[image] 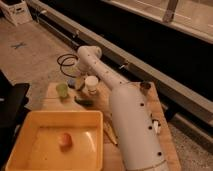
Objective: Place sponge in table surface
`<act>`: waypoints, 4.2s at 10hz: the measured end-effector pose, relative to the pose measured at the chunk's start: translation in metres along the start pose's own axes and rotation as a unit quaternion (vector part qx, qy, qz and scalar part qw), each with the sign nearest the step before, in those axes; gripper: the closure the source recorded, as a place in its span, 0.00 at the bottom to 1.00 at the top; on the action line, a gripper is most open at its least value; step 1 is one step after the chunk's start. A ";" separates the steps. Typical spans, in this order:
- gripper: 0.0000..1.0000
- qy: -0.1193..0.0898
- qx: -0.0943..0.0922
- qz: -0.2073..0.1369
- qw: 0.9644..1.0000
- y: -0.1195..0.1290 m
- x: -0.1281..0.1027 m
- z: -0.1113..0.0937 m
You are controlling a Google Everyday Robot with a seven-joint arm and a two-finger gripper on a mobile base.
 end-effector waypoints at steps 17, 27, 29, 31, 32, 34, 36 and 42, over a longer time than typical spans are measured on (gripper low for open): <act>0.20 0.096 0.050 0.147 0.983 -0.009 0.025 0.051; 0.20 0.084 0.023 0.213 0.973 -0.002 0.050 0.077; 0.20 0.083 0.012 0.215 0.973 -0.003 0.051 0.085; 0.20 0.079 0.000 0.217 0.973 -0.001 0.052 0.091; 0.24 0.074 -0.009 0.216 0.974 0.000 0.053 0.094; 0.41 0.067 -0.025 0.211 0.975 0.002 0.052 0.098; 0.63 0.064 -0.027 0.202 0.977 0.001 0.048 0.097; 1.00 0.061 0.033 0.147 0.987 -0.017 0.009 0.030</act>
